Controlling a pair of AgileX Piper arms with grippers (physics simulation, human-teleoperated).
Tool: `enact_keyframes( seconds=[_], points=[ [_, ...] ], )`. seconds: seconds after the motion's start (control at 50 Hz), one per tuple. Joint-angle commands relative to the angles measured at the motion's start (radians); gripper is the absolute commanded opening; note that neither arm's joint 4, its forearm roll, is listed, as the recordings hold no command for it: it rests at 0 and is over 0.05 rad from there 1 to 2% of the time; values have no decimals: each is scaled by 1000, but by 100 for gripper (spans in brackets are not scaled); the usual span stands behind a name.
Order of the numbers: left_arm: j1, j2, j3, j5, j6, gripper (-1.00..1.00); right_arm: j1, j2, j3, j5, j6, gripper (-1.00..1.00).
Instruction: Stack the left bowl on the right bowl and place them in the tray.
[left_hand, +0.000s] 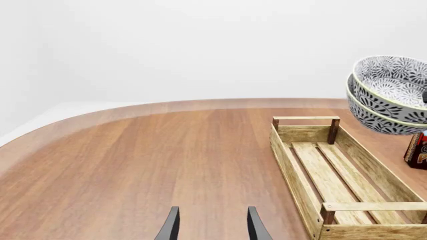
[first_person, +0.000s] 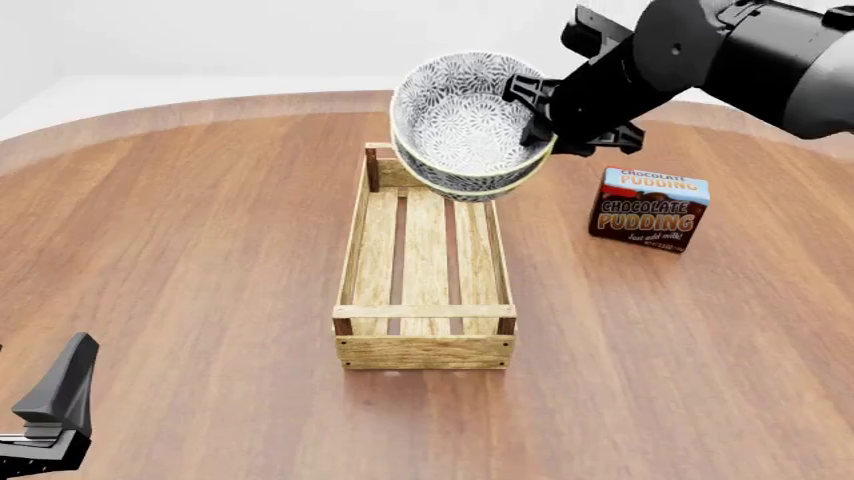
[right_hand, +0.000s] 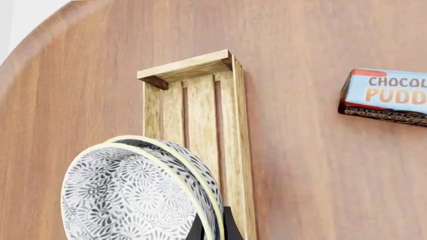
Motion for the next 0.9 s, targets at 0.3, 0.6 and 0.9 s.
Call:
enact_keyframes(
  seconds=[0.3,0.6,0.9],
  points=[
    [0,0,0,0,0,100,-7,164,-142,-1,35,-100],
    [0,0,0,0,0,100,39,255,-215,17,29,-100],
    [0,0,0,0,0,100,41,314,-231,16,34,-100]
  ],
)
